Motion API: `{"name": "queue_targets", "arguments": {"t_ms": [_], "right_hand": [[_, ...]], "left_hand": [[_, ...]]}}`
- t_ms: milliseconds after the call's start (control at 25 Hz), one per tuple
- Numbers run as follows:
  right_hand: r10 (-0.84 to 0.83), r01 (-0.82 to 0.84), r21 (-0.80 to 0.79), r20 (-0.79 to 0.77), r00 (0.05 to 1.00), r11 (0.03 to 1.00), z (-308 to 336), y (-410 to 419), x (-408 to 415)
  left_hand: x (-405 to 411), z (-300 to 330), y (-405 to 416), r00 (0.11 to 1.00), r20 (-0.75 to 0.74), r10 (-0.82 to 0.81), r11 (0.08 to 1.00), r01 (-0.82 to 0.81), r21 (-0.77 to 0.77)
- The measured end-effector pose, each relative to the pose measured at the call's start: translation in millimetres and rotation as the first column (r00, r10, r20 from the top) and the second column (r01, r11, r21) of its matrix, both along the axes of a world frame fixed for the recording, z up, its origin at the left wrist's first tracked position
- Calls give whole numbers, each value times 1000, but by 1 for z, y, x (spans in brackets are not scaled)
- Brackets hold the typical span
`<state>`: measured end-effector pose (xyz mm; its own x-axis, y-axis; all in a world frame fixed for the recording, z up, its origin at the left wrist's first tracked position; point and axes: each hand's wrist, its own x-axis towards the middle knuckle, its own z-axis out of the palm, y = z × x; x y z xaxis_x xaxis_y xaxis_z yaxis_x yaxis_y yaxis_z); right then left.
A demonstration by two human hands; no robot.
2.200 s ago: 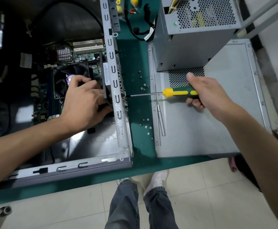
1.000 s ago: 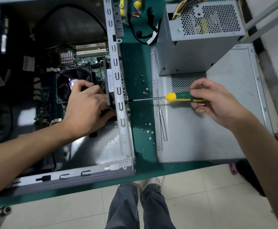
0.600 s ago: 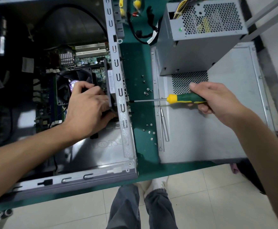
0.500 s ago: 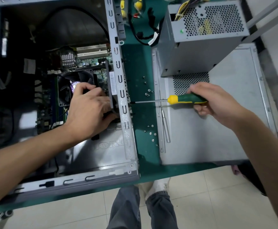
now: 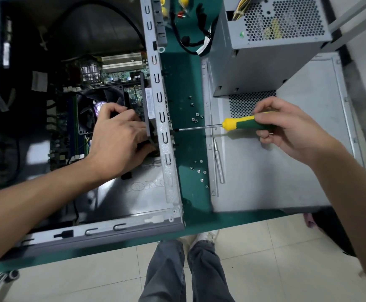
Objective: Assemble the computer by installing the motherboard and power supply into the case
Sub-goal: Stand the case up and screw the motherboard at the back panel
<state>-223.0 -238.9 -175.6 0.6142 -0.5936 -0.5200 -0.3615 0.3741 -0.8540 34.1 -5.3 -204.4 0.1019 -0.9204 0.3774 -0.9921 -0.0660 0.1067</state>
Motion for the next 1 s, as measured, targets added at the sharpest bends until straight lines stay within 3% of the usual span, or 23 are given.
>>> {"name": "queue_targets", "arguments": {"t_ms": [120, 280, 440, 480, 600, 640, 760, 800, 920, 1000], "right_hand": [[-41, 10, -186, -164, 986, 982, -6, 3, 8], [-25, 23, 57, 36, 999, 998, -3, -5, 4], [-42, 9, -201, -161, 986, 980, -8, 3, 7], [-32, 2, -173, -172, 985, 985, -7, 4, 8], [-30, 30, 48, 16, 999, 998, -4, -1, 3], [-34, 33, 35, 27, 999, 999, -3, -1, 2], [-14, -17, -189, -161, 987, 982, -7, 4, 6], [1, -38, -180, -203, 979, 983, -5, 5, 7], [-16, 16, 42, -5, 1000, 999, -7, -1, 0], [-33, 33, -9, 13, 999, 999, -7, -2, -2]], "left_hand": [[2, -1, 1, 1000, 7, -1, 1000, 1, 12], [1, 1, -2, 1000, -4, -15, 999, 14, -31], [1, -2, 0, 1000, 22, -3, 999, 4, -43], [1, -3, 0, 1000, 23, -2, 999, 3, -36], [1, -2, -1, 1000, 7, -11, 999, 12, -36], [2, -2, -1, 1000, 9, -16, 999, 17, -40], [2, -2, -1, 1000, 19, -17, 998, 18, -54], [1, -2, -1, 1000, 16, -12, 998, 13, -54], [1, -3, -1, 1000, 6, -9, 999, 10, -53], [1, -4, -1, 1000, -7, -10, 999, 10, -53]]}}
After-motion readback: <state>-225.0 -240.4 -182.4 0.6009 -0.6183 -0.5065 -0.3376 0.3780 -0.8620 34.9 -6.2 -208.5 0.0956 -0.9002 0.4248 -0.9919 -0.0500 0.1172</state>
